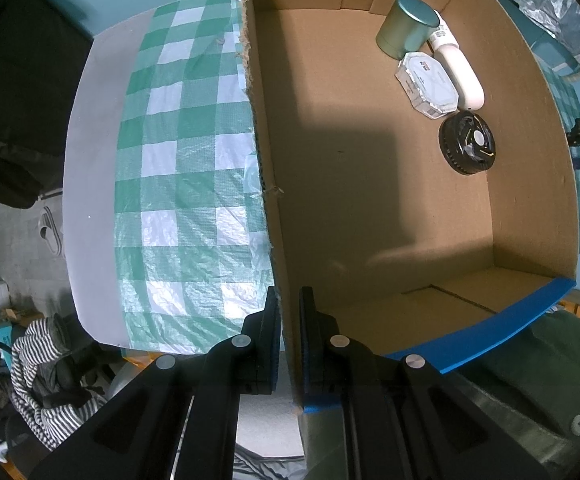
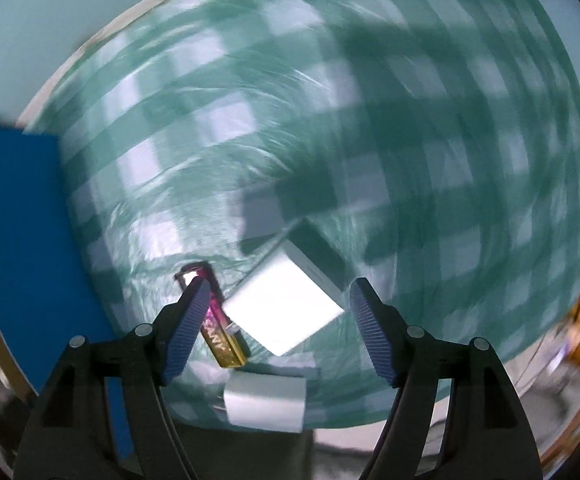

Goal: Organize rigid objects
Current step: 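Move the right tool back to the table and grasp the white charger, then lift the white charger with the right tool and carry it over the box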

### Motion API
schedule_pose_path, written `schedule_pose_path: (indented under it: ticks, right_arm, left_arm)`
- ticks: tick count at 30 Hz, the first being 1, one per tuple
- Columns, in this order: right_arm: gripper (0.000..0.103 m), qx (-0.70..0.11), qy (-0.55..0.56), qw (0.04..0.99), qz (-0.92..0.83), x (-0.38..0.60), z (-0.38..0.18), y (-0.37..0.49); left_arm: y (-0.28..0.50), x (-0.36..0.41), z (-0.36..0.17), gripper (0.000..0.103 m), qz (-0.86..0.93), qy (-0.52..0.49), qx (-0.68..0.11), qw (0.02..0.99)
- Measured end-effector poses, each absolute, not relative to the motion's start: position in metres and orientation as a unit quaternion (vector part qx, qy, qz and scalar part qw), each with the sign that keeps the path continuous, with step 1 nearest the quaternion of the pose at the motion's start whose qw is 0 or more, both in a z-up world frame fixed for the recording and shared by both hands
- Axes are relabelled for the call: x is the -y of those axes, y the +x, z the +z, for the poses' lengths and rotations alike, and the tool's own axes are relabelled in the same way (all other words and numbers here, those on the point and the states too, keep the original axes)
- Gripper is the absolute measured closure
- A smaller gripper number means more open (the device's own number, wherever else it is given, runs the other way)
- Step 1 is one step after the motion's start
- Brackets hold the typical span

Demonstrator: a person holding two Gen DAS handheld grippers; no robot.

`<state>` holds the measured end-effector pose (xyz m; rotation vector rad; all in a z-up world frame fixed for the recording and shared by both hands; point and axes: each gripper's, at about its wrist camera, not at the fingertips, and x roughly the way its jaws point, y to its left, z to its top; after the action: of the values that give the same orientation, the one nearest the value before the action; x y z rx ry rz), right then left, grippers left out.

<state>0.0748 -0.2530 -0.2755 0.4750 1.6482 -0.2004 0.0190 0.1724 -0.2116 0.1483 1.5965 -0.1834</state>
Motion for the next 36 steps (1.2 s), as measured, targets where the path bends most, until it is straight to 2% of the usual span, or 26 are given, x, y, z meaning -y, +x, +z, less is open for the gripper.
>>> schedule_pose_path:
  ticks: [5, 8, 18, 23, 36]
  right_arm:
    - [0.03, -0.714, 0.279, 0.63, -0.122, 0.267, -0.292, 0.065]
    - [0.031, -0.715, 0.282, 0.626, -0.129, 0.269, -0.3, 0.063]
    - [0.051, -0.733, 0.15, 0.657, -0.088, 0.25, -0.301, 0.079]
    - [0.051, -0.739, 0.094, 0.665, -0.056, 0.225, -0.294, 0.089]
    - [0.051, -0.732, 0.081, 0.674, -0.056, 0.202, -0.289, 0.055]
  left_arm:
    - [0.02, -0.171, -0.212, 0.094, -0.084, 0.069, -0.713, 0.693]
    - [0.02, -0.17, -0.212, 0.094, -0.085, 0.07, -0.713, 0.693]
    - [0.02, -0.172, -0.213, 0.093, -0.085, 0.066, -0.714, 0.692]
    - [0.019, -0.171, -0.215, 0.093, -0.086, 0.066, -0.716, 0.69]
    - [0.018, -0.17, -0.216, 0.093, -0.089, 0.069, -0.717, 0.688]
